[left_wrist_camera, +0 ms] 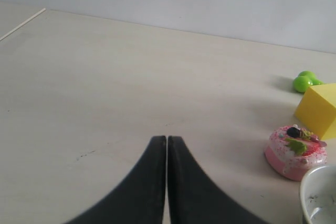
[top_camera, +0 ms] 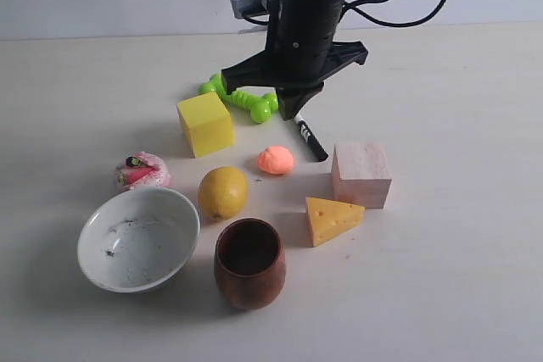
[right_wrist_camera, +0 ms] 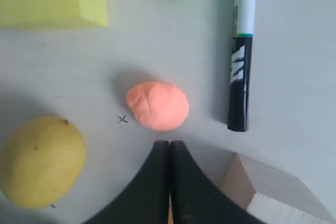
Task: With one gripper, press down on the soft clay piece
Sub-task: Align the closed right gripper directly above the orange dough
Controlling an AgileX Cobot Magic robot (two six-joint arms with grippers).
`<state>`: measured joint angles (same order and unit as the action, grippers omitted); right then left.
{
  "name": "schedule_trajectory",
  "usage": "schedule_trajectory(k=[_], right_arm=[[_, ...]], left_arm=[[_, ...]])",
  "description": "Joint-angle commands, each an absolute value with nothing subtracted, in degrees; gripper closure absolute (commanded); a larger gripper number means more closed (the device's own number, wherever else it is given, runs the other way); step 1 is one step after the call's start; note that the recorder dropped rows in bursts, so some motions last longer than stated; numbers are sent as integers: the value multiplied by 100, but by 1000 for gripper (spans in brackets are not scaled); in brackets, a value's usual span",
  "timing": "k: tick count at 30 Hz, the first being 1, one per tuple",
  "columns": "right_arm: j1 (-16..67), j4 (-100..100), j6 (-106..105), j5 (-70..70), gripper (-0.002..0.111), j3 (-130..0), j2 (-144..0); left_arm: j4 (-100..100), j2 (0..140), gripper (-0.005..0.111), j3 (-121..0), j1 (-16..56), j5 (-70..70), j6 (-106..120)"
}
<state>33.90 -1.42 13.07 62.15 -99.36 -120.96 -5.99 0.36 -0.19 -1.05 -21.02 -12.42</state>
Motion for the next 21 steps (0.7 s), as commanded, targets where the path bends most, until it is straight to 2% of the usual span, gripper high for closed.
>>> schedule_trajectory(k=[1,21], right_arm=[[3401,-114,1556,5881,108,-9992,-12086],[3401,-156,1862,5796,108,-9992,-12267]], left_arm=[[-581,0,103,0,-105,-2080,-1226],[-581,0,103,0,-105,-2080,-1226]])
